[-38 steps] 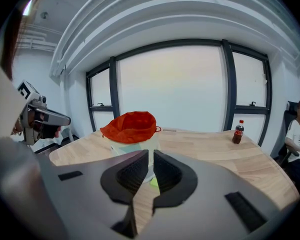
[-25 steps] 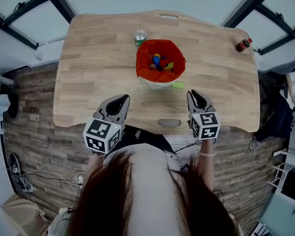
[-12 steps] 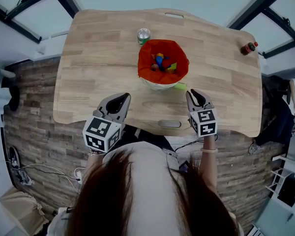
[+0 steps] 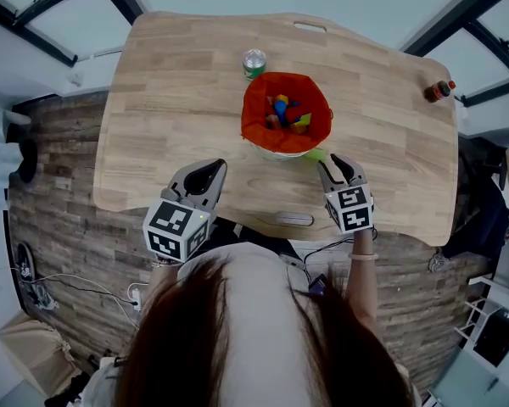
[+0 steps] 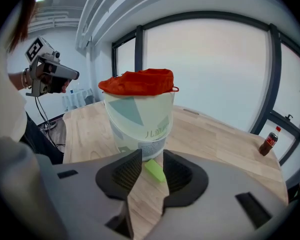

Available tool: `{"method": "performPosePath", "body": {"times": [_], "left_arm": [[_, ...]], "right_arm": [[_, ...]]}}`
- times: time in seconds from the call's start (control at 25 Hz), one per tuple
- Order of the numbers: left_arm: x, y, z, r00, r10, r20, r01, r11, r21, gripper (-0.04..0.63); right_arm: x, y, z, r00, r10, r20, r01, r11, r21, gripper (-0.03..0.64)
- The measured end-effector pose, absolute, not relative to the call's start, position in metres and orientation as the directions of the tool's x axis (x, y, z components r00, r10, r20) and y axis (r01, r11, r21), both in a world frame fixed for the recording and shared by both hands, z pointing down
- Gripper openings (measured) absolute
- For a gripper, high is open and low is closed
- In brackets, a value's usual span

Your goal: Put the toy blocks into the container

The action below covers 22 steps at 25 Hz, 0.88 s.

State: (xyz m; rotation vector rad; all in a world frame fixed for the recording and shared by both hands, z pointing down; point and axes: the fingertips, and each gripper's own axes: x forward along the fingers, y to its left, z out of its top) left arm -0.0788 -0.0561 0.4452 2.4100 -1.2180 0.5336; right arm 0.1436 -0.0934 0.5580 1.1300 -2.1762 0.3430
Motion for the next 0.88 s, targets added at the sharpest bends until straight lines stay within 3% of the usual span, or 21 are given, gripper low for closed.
{"method": "performPosePath", "body": {"times": [0.88], "left_arm": [[-0.078,-0.094,0.454,0.531,-0.659,0.532,-0.829,-0.533,0.168,0.009]], "right_arm": [[0.142,-0.110,0.616,-0.412,-0.462,0.785,-0.684,0.726,0.068,0.195]]}}
